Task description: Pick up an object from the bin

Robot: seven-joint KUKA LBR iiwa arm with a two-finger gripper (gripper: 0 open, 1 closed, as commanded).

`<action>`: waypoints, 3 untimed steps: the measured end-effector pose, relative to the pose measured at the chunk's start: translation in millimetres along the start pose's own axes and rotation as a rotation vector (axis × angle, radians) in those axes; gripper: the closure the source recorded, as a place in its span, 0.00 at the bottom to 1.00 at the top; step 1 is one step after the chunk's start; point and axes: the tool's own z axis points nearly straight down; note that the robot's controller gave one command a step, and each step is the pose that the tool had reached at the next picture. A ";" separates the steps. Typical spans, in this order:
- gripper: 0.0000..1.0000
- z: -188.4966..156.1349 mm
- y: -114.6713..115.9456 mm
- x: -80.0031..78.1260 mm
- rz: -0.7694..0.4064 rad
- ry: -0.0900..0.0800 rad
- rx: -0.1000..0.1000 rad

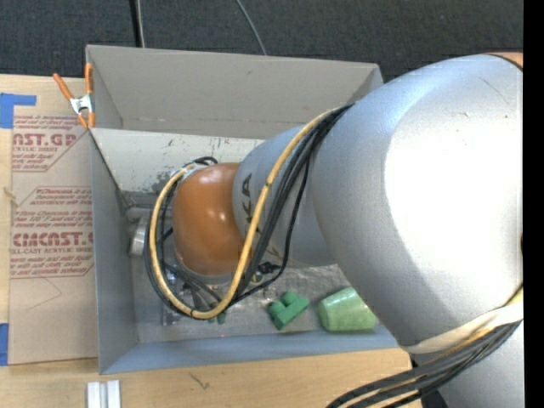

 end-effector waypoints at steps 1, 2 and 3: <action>0.00 -0.3 -0.1 -1.3 0.001 -0.007 -0.001; 1.00 -0.2 0.0 0.0 0.000 0.000 0.000; 0.00 -0.2 -0.1 -1.3 0.000 -0.006 -0.001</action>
Offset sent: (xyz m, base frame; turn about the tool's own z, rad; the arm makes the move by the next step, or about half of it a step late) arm 0.0000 0.0000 0.0000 0.0000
